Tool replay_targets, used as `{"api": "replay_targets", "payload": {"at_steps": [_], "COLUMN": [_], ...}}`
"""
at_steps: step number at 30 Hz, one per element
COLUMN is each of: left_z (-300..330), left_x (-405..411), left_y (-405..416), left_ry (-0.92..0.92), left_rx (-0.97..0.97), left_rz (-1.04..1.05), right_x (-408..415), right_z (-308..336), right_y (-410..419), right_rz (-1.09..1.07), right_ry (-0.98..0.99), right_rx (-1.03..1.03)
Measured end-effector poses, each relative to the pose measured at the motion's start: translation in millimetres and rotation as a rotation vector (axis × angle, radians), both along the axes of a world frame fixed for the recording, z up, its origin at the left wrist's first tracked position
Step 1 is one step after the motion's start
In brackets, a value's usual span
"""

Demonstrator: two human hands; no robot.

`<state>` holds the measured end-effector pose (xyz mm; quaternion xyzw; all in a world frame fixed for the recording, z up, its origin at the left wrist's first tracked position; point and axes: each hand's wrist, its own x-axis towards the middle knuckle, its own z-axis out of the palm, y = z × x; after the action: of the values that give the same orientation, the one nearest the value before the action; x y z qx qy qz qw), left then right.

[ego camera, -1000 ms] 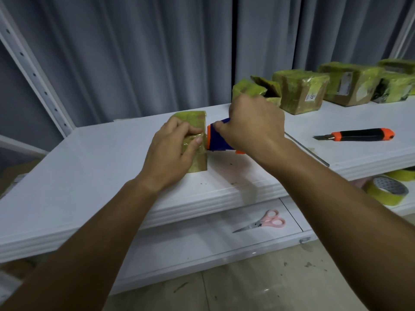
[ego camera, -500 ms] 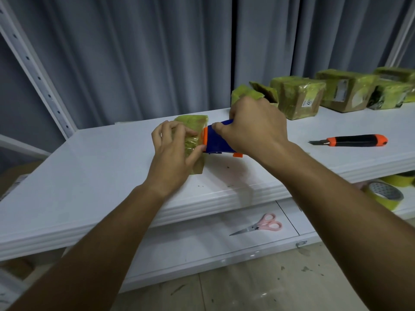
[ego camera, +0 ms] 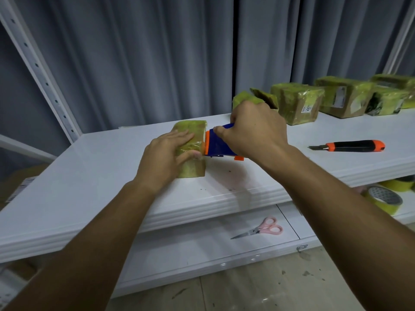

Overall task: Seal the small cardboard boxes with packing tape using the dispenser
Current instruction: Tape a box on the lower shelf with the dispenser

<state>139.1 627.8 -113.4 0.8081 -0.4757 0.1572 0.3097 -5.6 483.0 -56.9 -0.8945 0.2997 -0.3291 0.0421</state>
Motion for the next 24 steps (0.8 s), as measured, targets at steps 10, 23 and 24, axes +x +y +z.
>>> {"api": "replay_targets", "payload": {"at_steps": [10, 23, 24], "left_z": [6.1, 11.3, 14.2], "left_x": [3.4, 15.8, 17.7], "left_y": [11.7, 26.6, 29.0], "left_ry": [0.118, 0.136, 0.152], "left_rx": [0.024, 0.143, 0.201], "left_rz": [-0.001, -0.074, -0.099], "right_x": [-9.1, -24.8, -25.2], "right_z": [14.3, 30.9, 31.4], "right_y": [5.0, 9.2, 9.7], "right_rz": [-0.049, -0.025, -0.017], "right_ry": [-0.001, -0.018, -0.022], "right_rx": [0.054, 0.045, 0.049]}}
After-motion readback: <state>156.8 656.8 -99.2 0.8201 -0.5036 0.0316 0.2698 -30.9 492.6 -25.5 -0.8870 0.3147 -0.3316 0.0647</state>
